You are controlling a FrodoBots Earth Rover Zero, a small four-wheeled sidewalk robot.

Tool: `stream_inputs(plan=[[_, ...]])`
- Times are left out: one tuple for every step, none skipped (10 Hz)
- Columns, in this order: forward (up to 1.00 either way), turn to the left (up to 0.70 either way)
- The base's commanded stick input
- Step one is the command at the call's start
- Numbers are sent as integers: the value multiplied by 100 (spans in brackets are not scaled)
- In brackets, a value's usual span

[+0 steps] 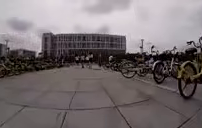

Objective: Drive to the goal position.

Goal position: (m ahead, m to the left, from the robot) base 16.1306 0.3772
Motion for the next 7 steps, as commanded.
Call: stream_inputs(plan=[[59, 1], [59, 1], [59, 1], [59, 1], [59, 1], [59, 1], [59, 1]])
